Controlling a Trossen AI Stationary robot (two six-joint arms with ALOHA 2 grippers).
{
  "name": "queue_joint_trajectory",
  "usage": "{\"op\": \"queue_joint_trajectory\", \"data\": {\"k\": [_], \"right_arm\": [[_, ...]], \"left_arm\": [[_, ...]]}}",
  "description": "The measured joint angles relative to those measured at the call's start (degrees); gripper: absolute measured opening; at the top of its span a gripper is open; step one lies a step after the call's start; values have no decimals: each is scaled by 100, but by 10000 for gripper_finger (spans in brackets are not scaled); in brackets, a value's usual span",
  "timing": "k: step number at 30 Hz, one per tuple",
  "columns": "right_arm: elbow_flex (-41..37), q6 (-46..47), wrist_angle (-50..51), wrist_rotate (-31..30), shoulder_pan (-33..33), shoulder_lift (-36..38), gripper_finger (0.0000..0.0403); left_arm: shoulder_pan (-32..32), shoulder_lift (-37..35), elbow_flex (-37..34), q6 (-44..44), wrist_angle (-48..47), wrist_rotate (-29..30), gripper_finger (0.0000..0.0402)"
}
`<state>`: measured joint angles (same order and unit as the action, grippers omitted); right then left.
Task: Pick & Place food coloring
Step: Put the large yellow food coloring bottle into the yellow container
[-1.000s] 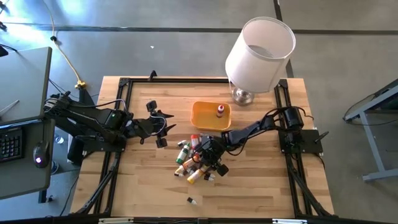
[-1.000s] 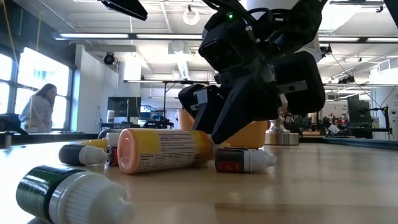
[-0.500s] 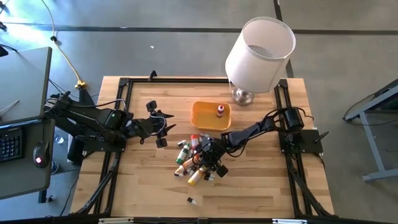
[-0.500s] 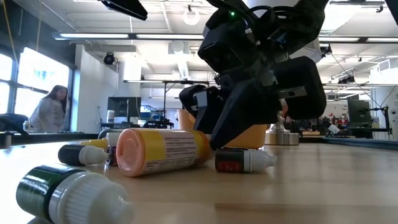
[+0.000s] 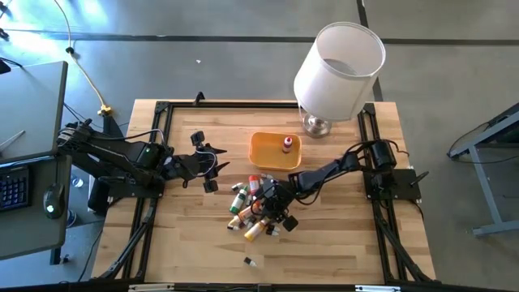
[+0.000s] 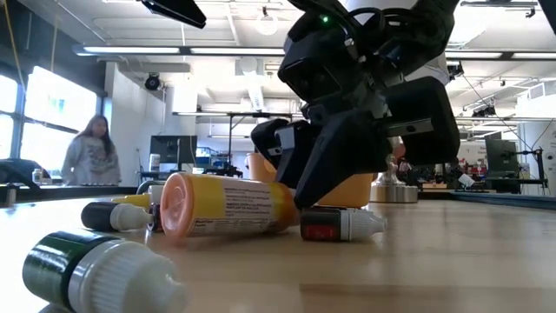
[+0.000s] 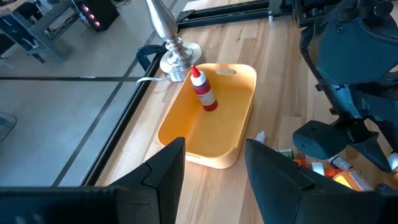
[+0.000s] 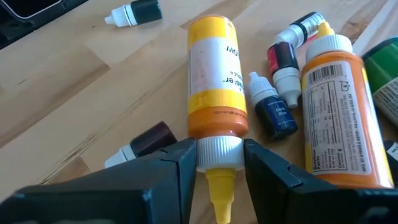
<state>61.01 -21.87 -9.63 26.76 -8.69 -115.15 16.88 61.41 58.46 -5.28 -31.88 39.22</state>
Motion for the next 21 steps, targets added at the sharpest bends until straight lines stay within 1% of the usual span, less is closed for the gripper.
{"op": "queue_joint_trajectory", "data": {"k": [2, 5, 8, 11, 13, 17, 19, 21], "right_arm": [[0, 25, 5, -71, 0, 49, 110], [-4, 35, 168, -275, 0, 316, 109], [0, 37, 601, -677, 0, 744, 108], [0, -18, 1184, -1211, 0, 1300, 108], [10, -102, 1665, -1781, 0, 1718, 109], [11, -277, 2921, -3391, -1, 2480, 109], [20, -362, 3447, -4181, 4, 2790, 109], [170, -413, 4056, -4813, 9, 2957, 109]], "left_arm": [[-1, 0, 0, 0, 0, 0, 163], [-1, 0, 0, 0, 0, 0, 163], [0, 0, 0, 0, 0, 0, 163], [0, -2, 0, 2, -2, 1, 163], [0, -2, 0, 2, -1, 2, 163], [0, -2, 0, 2, -1, 12, 163], [-1, -2, 0, 2, 1, 24, 163], [0, -2, 0, 3, 3, 59, 163]]}}
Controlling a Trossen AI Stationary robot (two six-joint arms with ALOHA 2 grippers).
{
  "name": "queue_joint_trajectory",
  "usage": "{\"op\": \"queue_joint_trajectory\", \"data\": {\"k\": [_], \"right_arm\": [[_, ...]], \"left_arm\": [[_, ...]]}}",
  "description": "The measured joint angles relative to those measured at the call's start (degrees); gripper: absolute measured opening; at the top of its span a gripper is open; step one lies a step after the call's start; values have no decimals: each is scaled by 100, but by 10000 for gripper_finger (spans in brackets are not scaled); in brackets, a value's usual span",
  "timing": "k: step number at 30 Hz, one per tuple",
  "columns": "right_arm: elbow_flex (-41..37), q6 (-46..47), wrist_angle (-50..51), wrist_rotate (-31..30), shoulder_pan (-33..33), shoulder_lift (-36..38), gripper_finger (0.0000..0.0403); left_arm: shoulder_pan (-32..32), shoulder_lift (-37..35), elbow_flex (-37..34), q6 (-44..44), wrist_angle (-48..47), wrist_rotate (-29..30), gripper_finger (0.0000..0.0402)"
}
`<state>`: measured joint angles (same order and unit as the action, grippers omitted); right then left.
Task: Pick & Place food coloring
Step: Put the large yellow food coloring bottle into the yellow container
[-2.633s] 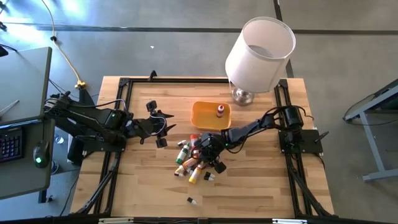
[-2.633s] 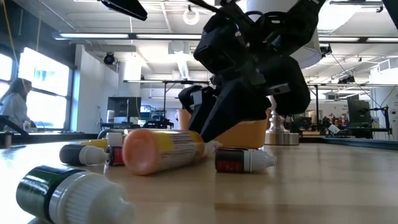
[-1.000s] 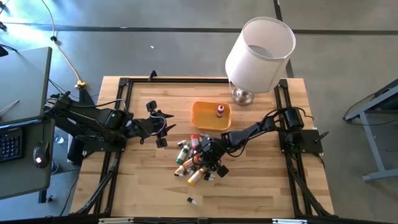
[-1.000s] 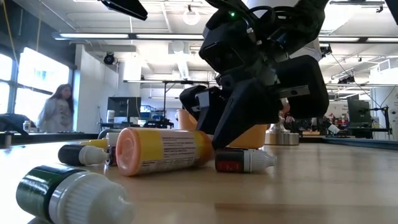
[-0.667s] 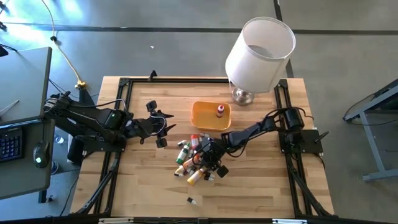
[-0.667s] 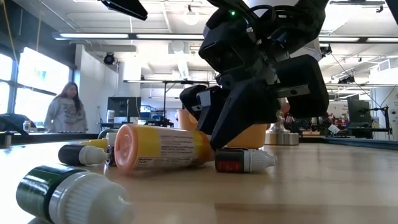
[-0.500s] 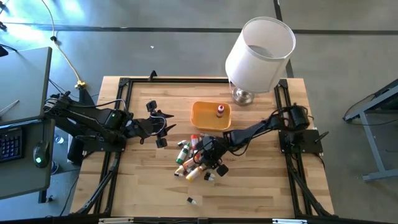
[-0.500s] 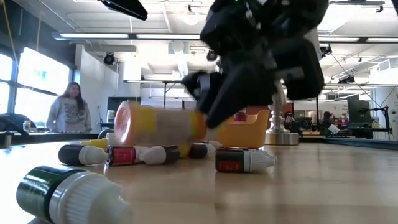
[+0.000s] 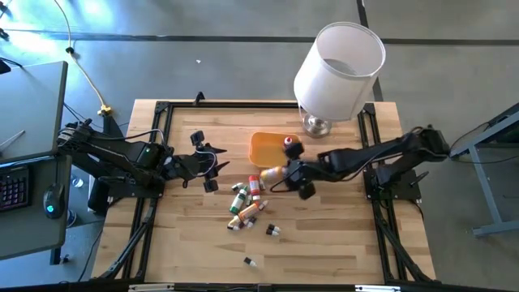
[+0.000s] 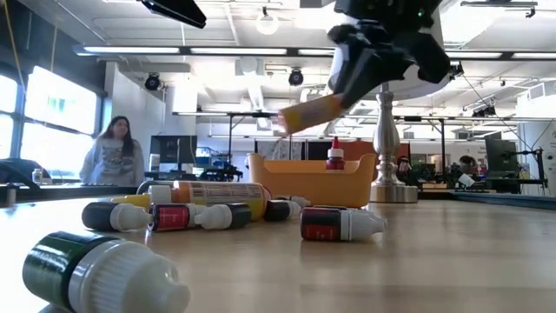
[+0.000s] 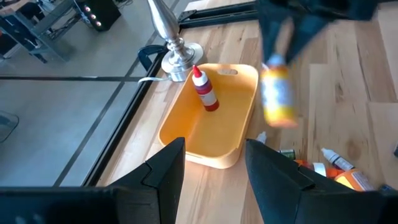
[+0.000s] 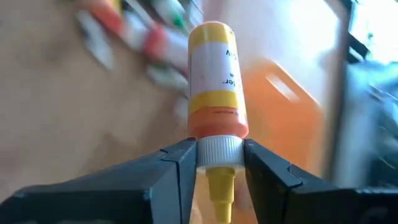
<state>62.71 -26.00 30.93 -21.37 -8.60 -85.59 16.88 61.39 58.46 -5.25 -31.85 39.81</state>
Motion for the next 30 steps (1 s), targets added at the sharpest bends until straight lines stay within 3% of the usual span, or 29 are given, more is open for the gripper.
{"op": "queue_joint_trajectory", "data": {"k": [6, 15, 21, 30], "right_arm": [[714, -622, 1490, -1328, 205, -98, 109], [1113, -2386, 2411, -1461, 669, -920, 110], [1100, -3581, 2453, -2568, 671, -1315, 110], [1100, -4488, 2492, -2269, 666, -1764, 110]], "left_arm": [[-1, 0, 0, 1, 47, 28, 163], [0, 0, 0, 1, 38, 38, 163], [-2, 0, 0, 1, 22, 35, 163], [-2, 1, 0, 1, 13, 35, 163]]}}
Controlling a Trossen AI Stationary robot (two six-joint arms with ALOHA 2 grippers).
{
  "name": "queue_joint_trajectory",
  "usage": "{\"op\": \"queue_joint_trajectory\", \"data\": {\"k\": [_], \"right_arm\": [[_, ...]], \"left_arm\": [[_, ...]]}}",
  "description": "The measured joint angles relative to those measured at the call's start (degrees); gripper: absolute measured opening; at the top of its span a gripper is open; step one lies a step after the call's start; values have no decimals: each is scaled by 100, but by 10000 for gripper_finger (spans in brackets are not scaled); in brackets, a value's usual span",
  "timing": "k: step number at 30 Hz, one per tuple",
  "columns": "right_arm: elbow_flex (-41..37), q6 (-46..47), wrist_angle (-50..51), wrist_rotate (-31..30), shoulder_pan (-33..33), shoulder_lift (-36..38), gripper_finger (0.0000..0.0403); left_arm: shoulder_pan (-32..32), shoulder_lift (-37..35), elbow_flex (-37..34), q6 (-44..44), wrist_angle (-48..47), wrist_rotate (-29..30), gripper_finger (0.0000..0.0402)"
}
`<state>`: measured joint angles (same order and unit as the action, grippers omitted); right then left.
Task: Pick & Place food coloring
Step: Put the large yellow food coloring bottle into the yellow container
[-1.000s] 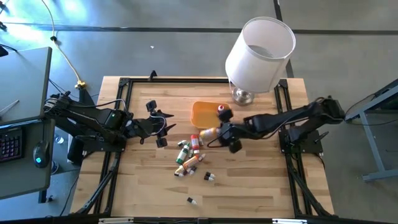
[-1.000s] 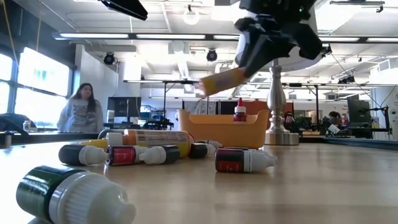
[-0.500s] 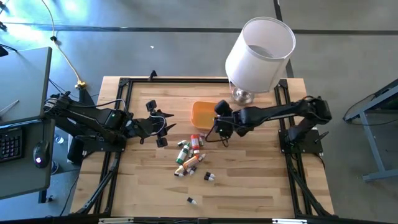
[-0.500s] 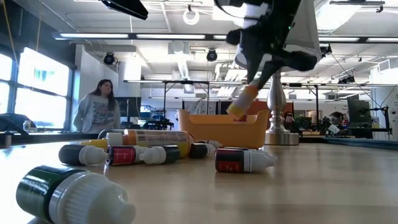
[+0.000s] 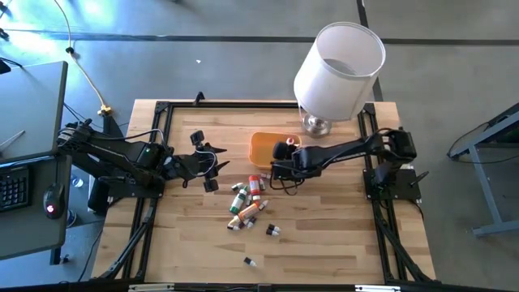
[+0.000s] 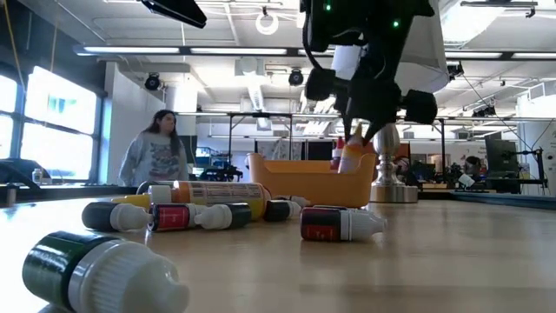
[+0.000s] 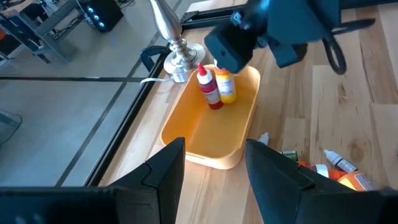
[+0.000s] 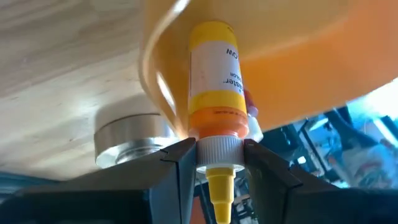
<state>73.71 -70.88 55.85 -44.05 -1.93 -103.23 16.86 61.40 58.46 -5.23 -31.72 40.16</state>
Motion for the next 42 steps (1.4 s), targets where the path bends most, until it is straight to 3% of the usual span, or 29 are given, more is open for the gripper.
{"op": "queue_joint_trajectory", "data": {"k": [18, 42], "right_arm": [[9, -609, -10, -529, 0, -559, 111], [1, -412, -133, -537, -168, -559, 111]], "left_arm": [[0, -1, -2, -2, 6, -2, 163], [0, 1, -4, -3, 28, -6, 163]]}}
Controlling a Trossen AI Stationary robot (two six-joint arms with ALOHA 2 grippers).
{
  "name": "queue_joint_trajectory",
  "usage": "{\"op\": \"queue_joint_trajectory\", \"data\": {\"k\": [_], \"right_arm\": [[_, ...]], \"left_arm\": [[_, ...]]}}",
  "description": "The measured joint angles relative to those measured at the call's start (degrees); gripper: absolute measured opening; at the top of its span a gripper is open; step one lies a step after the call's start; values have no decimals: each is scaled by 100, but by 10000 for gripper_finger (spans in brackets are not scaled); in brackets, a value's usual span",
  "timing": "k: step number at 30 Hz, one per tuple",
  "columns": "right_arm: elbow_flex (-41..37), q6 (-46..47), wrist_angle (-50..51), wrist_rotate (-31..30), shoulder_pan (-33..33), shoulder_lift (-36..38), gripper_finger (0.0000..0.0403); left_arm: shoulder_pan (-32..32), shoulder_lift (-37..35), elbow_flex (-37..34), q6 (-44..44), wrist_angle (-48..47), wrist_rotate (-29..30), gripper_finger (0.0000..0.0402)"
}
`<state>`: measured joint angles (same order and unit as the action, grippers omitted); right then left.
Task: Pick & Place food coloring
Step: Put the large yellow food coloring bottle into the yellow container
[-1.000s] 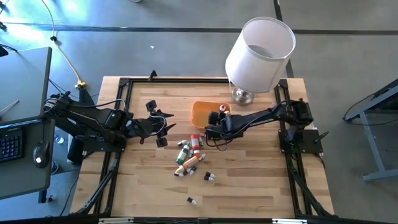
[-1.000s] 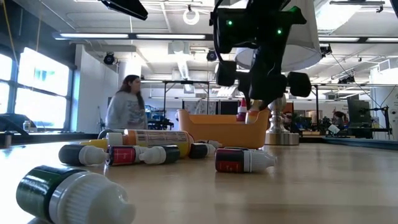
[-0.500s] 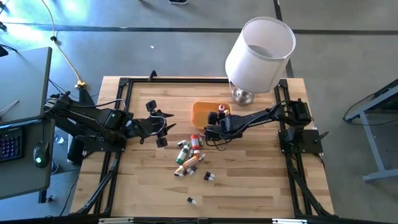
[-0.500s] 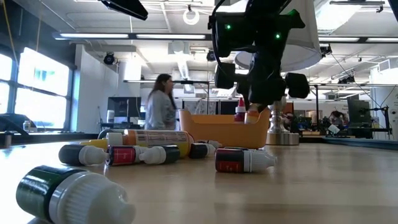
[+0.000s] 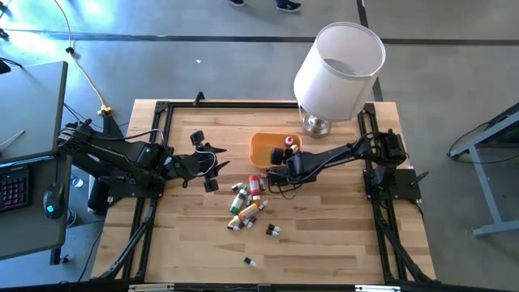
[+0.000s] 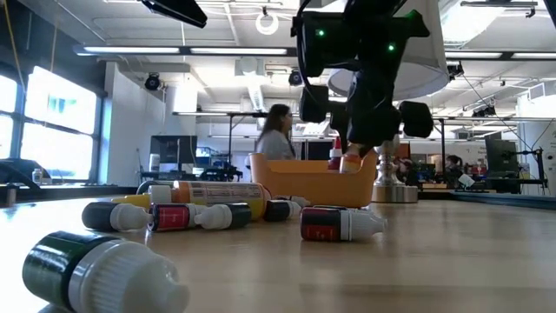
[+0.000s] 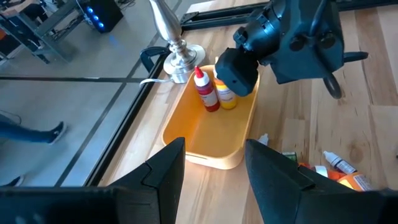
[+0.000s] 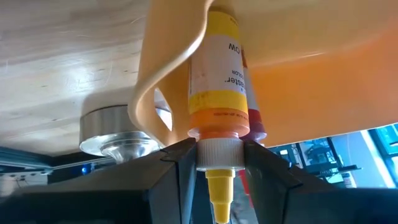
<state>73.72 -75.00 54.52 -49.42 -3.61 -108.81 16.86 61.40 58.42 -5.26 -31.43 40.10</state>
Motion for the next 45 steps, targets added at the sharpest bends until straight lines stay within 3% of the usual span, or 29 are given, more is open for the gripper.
{"op": "queue_joint_trajectory", "data": {"k": [11, 19, 35, 40, 45], "right_arm": [[-1, 297, 4, -115, -64, 0, 111], [-1, 206, 9, -573, -108, 0, 111], [-1, 294, 18, -170, -105, 0, 111], [-1, 301, 211, -447, -46, 0, 111], [3, 101, 221, 129, -57, 0, 114]], "left_arm": [[0, -2, -1, -253, -3, -11, 163], [0, -2, -1, -255, -3, -306, 163], [0, -2, -1, -255, -1, -830, 163], [2, -2, -1, -255, -1, -934, 163], [0, -2, -1, -255, -1, -934, 163]]}}
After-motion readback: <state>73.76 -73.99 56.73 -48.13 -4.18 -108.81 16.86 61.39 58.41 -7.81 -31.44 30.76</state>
